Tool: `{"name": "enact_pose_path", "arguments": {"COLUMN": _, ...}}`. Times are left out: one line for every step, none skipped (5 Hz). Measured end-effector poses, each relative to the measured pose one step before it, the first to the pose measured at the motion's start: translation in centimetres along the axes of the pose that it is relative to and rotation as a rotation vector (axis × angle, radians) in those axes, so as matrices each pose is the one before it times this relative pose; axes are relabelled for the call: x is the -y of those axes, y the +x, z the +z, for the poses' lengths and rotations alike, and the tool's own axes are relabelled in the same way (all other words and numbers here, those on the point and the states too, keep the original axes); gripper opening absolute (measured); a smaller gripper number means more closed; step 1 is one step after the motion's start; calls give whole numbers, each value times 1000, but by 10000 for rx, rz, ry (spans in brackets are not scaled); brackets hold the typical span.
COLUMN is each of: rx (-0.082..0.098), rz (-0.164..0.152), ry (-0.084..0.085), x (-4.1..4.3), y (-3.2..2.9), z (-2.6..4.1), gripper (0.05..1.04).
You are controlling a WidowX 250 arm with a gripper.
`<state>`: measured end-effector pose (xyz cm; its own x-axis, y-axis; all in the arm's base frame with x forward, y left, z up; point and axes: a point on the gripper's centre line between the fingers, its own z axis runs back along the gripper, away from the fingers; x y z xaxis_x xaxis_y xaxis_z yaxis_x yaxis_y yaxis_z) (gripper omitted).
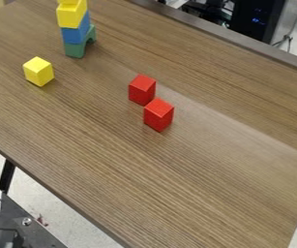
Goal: Put one yellow cube on top the yellow block
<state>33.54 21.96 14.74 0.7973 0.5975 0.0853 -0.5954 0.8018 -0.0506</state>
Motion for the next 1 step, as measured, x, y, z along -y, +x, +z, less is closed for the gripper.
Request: {"name": "enact_pose_path", "arguments": {"rx": -91, "rz": -37, "ry": 6, "x": -96, "y": -228, "z": -487, "gripper": 454}}
